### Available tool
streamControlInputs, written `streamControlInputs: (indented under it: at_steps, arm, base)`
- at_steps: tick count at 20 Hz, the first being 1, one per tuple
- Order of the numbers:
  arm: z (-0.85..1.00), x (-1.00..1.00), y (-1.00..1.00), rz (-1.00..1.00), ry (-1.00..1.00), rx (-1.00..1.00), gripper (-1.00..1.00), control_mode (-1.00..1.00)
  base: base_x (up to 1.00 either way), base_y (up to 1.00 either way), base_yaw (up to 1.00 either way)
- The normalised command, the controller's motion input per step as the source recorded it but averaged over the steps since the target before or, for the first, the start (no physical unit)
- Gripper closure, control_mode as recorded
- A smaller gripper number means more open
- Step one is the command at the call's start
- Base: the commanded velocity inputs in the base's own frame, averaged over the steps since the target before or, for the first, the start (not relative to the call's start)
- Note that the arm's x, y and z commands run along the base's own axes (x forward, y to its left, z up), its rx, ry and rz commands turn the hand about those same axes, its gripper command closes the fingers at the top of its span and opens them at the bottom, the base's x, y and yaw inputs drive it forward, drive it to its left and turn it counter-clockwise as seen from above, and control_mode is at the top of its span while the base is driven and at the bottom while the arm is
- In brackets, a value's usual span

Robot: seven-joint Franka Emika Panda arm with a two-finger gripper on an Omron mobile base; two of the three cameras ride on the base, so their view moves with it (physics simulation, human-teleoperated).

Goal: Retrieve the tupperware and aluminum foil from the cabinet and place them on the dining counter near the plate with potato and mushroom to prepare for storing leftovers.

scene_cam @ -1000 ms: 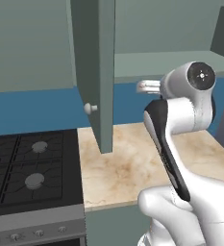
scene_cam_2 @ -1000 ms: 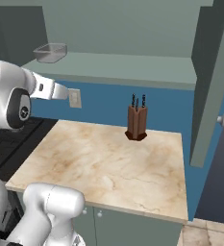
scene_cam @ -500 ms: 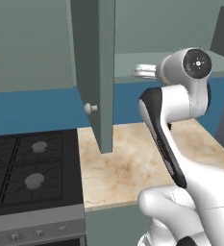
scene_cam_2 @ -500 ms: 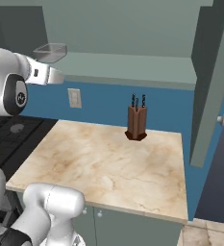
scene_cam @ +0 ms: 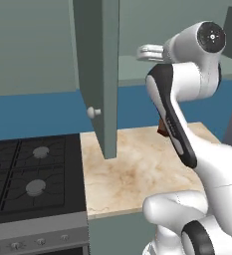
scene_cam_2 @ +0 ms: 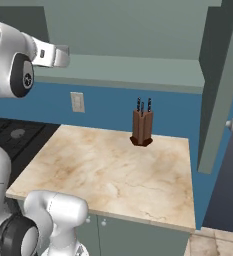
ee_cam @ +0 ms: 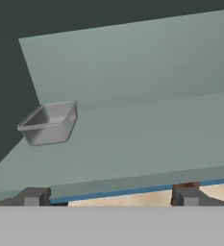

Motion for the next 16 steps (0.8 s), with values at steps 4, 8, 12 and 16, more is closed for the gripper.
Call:
streamControlInputs:
  at_steps: [4, 8, 12, 16]
  arm:
    - [0.01, 0.49, 0.00, 0.05, 0.02, 0.00, -1.00, -1.00]
    - [0.00, 0.59, 0.02, 0.04, 0.01, 0.00, -1.00, -1.00]
    - [0.00, 0.63, 0.11, 0.03, 0.00, 0.00, -1.00, -1.00]
    - [-0.02, 0.62, 0.26, 0.02, 0.00, 0.00, -1.00, -1.00]
  base:
    - [0.00, 0.00, 0.00]
    - [0.00, 0.00, 0.00]
    - [0.00, 0.00, 0.00]
    - [0.00, 0.00, 0.00]
